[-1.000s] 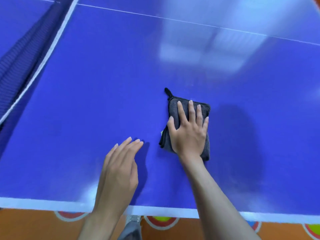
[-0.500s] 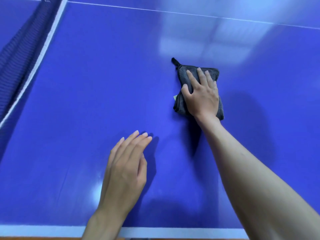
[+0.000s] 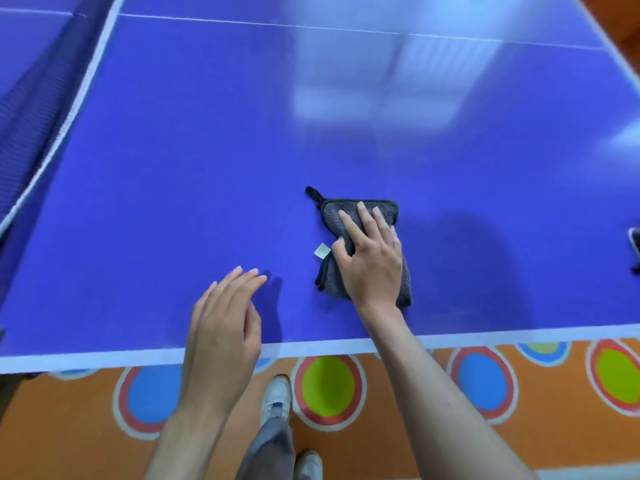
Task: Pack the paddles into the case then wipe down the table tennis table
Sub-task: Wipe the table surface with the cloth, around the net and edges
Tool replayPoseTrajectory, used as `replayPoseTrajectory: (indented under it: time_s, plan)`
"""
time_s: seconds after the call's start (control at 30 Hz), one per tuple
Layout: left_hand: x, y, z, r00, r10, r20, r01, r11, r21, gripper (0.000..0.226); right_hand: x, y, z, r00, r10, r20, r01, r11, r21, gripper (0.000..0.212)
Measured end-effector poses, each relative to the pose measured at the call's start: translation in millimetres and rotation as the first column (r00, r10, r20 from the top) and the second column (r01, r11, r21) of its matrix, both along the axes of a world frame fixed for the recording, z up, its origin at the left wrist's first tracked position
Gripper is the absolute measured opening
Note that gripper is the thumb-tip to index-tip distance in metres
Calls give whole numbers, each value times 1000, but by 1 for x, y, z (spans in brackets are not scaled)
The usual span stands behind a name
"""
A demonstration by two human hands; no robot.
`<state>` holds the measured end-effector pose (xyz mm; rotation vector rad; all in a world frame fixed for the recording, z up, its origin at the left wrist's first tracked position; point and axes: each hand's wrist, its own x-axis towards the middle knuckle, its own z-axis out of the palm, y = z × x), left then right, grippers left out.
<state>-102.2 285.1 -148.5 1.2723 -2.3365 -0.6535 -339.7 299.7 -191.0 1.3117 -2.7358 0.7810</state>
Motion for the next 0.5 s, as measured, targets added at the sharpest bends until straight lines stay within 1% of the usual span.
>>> replayPoseTrajectory:
  time_s: [0.2,0.33,0.4,0.5]
  plan:
    - [4,35,7,1000,-9,-3,9,1000,16,47,30,80,0,999,27,-40,-25,998,54,49]
    - [2,49,12,1000,-14,-15,15,1000,27,46,49,133,-4,997,28,-67,-25,999,39,51]
    - [2,52,14,1000,-13,-15,14,999,31,45,55,147,-6,996,22,-81,-19,999,40,50]
    - [3,53,15,1000,-7,-24,8,1000,29,45,54,142,-5,996,5,-86,-1,999,54,51]
